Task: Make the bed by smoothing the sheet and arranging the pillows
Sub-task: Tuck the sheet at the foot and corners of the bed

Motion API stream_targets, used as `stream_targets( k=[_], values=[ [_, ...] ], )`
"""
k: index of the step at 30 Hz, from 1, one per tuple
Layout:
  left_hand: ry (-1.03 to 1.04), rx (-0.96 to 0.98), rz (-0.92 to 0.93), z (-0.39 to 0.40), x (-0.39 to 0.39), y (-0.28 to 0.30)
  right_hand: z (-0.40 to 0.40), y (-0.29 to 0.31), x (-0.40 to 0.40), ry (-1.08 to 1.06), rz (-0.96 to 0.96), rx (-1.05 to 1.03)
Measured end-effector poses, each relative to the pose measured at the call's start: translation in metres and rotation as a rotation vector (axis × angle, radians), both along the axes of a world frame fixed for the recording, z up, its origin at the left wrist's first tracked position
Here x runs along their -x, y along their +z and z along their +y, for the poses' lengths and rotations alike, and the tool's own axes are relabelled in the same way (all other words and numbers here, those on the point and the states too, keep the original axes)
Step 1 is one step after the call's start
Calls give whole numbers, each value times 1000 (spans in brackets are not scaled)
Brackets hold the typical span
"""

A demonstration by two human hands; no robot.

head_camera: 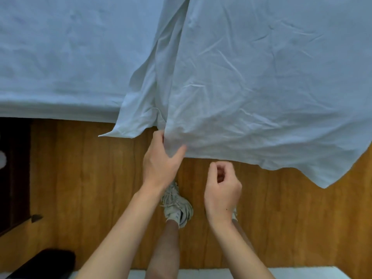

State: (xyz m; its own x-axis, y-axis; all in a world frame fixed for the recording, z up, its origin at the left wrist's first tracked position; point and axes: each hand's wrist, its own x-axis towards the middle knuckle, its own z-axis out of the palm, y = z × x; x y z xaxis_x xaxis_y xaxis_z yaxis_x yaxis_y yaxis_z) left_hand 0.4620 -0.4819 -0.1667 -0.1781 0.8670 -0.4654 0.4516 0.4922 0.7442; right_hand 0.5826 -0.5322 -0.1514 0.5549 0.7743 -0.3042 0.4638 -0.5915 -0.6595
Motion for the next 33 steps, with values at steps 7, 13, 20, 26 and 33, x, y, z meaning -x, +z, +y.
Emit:
stream_targets(
  k=[7, 13, 20, 26, 33],
  values=[
    [119, -62, -165, 29, -35, 10, 112, 41, 16, 411, -390, -131],
    [-117, -485, 99, 1, -46, 27, 150, 46, -4, 642, -408, 217],
    [-98, -476, -62, -8, -23, 37, 138, 54, -48, 417, -88, 21],
    [196, -93, 323, 73, 37, -17, 131, 64, -46, 450, 38, -58],
    [-51, 173, 165, 102, 42, -17, 131, 64, -45, 480, 93, -62]
  ],
)
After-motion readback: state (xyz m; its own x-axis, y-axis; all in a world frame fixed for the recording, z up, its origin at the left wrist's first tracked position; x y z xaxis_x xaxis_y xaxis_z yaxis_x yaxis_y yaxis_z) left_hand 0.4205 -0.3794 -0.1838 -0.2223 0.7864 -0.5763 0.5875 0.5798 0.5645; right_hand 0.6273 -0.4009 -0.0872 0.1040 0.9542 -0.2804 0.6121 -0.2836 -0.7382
